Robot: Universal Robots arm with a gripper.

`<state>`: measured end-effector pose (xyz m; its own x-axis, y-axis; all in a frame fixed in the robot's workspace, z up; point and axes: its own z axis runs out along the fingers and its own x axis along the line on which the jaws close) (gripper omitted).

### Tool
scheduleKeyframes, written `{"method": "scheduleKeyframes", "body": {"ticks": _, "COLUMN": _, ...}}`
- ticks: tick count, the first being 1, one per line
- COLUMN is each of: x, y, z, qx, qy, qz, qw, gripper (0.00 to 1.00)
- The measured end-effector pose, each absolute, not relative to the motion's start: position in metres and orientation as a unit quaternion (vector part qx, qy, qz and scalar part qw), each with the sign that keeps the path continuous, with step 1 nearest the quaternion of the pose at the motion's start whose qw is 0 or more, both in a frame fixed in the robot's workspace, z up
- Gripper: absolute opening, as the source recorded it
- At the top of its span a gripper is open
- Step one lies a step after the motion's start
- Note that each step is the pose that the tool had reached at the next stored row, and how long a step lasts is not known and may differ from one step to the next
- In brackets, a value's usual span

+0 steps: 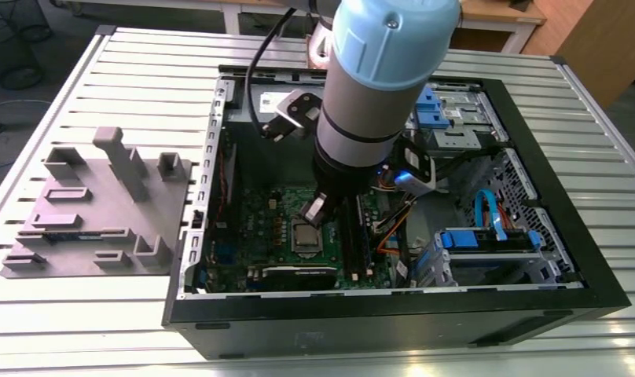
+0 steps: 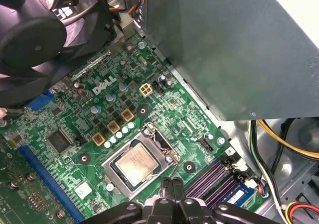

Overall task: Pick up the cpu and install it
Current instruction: 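Install the first cpu locking lever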

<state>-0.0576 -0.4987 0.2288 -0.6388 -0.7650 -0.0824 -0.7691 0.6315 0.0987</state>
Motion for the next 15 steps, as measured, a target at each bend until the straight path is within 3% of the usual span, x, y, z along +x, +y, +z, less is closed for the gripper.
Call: {"method": "scheduleKeyframes", "body": {"ticks": 15, "x": -0.0619, "y": -0.4978, "z": 0.2318, "qx": -0.422, "qy": 0.904, "qz": 0.063, "qw": 0.015, "gripper": 0.11}}
